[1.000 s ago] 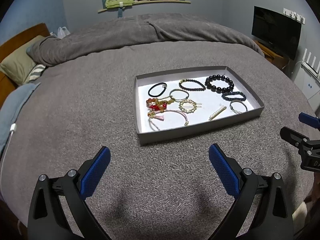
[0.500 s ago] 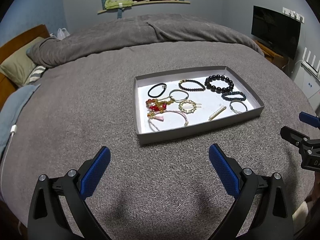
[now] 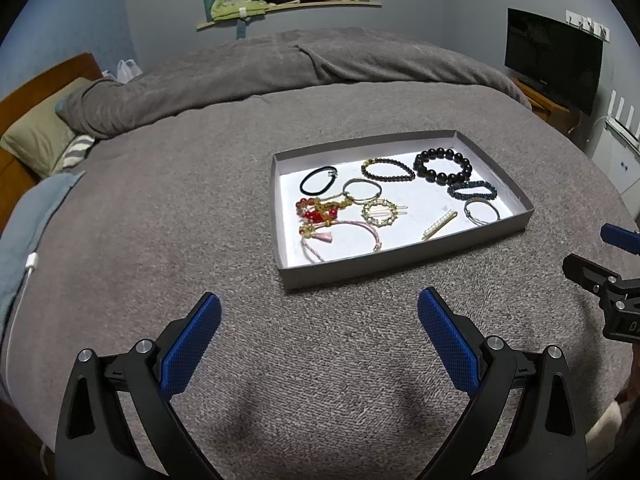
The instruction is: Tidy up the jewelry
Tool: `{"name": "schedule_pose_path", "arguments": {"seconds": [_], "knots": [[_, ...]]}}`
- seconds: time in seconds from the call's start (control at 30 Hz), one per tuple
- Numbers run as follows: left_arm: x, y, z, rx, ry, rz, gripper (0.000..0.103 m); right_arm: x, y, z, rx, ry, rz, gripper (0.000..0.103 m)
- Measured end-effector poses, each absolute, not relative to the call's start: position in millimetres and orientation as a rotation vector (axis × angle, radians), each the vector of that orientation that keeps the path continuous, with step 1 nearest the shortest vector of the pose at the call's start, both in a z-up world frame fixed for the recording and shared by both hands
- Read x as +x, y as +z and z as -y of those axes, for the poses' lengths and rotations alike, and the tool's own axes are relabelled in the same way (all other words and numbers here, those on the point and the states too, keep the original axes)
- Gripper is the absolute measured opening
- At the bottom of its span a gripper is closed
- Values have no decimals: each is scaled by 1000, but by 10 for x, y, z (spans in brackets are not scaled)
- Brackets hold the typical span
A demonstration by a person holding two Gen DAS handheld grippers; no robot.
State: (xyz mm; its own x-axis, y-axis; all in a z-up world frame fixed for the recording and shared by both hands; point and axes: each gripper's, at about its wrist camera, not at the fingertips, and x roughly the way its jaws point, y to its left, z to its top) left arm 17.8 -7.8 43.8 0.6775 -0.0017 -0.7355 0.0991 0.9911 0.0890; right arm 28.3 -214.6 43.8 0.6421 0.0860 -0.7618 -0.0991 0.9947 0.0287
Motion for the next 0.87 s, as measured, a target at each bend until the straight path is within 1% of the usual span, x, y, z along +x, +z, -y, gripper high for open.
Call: {"name": "schedule_pose_path", "arguments": {"seconds": [0.87], "knots": [[183, 435, 128, 169, -53, -809, 98, 297, 409, 2159, -14, 102, -877, 97]]}}
